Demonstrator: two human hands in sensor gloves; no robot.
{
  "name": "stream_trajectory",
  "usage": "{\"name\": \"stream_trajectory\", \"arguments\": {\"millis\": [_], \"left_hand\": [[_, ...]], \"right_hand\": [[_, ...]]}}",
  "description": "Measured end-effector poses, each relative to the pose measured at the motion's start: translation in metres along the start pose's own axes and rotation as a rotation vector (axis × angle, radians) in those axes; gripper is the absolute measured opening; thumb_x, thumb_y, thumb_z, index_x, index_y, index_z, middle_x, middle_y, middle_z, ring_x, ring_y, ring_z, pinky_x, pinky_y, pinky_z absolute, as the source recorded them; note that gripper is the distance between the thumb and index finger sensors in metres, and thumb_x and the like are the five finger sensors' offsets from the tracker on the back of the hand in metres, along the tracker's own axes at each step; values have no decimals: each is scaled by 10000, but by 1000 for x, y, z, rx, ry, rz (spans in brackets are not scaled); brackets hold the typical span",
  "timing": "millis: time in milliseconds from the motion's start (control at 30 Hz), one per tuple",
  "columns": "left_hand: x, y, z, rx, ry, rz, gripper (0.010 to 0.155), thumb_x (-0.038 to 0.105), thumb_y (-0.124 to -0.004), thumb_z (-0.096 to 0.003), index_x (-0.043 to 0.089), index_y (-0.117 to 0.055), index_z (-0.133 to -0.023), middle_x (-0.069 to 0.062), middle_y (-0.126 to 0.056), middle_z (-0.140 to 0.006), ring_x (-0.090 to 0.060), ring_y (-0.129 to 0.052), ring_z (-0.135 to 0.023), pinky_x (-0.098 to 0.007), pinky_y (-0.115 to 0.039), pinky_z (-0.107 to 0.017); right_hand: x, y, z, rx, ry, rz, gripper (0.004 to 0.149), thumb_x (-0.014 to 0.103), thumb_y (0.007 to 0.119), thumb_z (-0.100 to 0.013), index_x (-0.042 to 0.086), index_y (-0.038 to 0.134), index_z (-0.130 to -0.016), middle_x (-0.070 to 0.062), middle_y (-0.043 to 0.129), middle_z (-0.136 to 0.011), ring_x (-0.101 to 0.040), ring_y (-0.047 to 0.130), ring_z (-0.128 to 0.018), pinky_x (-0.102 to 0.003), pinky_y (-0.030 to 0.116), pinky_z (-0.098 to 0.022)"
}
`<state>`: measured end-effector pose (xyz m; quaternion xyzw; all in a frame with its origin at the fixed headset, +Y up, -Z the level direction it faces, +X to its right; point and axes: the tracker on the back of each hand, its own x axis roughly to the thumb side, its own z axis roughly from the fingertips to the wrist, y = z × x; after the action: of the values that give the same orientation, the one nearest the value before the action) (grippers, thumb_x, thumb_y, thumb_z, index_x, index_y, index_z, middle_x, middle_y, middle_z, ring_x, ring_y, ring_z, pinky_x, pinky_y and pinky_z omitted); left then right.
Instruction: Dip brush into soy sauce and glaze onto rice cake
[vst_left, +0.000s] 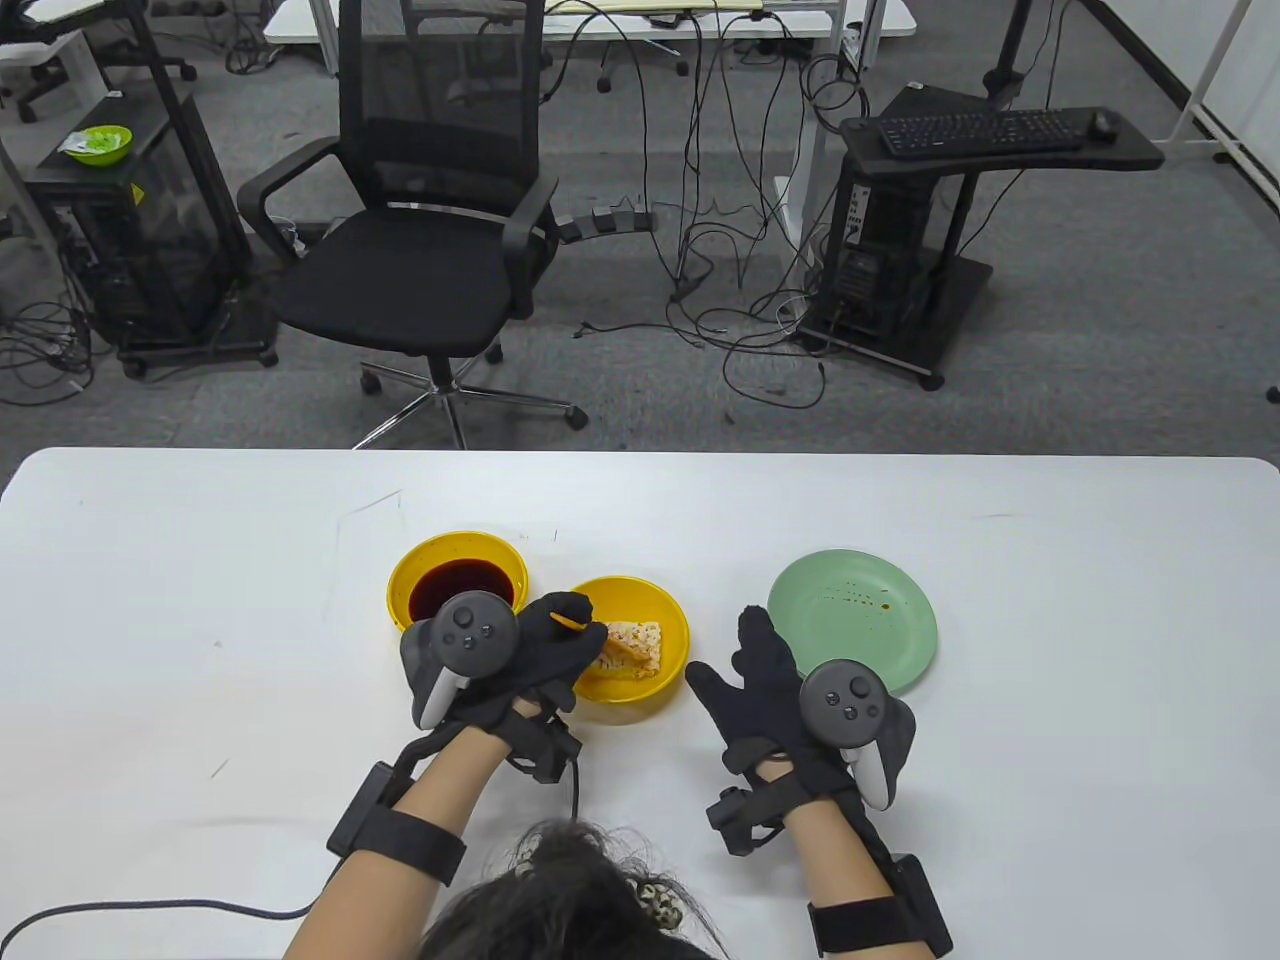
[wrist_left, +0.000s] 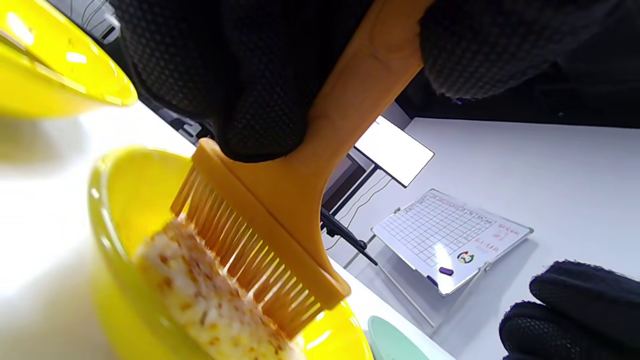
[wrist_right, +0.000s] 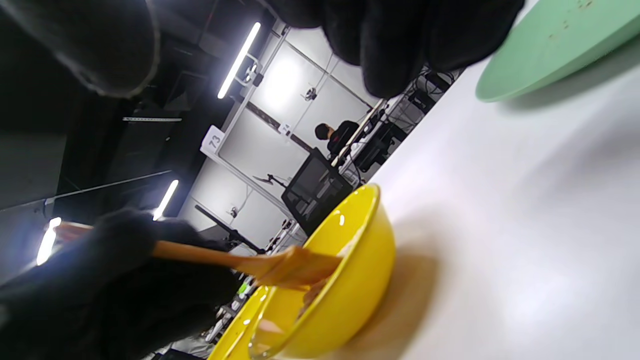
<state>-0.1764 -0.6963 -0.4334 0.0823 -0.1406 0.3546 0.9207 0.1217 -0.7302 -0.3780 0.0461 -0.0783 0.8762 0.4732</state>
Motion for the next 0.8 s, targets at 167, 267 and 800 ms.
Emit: {"name": "stream_trajectory", "arguments": {"millis": [167, 267, 800], "left_hand": [[2, 4, -3, 13, 1, 21, 542, 542, -825, -434, 217, -785, -865, -115, -906, -904, -256, -1088, -716, -397, -888, -565], [2, -10, -7, -5, -1, 100, 573, 509, -833, -433, 202, -744, -909, -135, -859, -946, -270, -1056, -768, -402, -868, -593], [-6, -2, -4, 15, 43, 120, 572, 505, -829, -436, 200, -738, -911, -140, -851, -950, -275, -1050, -776, -410, -864, -597]], "right_hand": [[1, 1, 0, 0, -7, 8, 900, 600, 773, -496, 51, 378, -1090, -265, 516, -1111, -498, 687, -924, -647, 618, -629], [2, 3, 1, 5, -12, 18, 900, 602, 771, -496, 50, 379, -1089, -266, 518, -1110, -497, 690, -923, -646, 620, -628], [6, 3, 2, 4, -29, 53, 901, 591, 784, -495, 50, 377, -1090, -264, 515, -1111, -500, 683, -926, -647, 616, -630]]}}
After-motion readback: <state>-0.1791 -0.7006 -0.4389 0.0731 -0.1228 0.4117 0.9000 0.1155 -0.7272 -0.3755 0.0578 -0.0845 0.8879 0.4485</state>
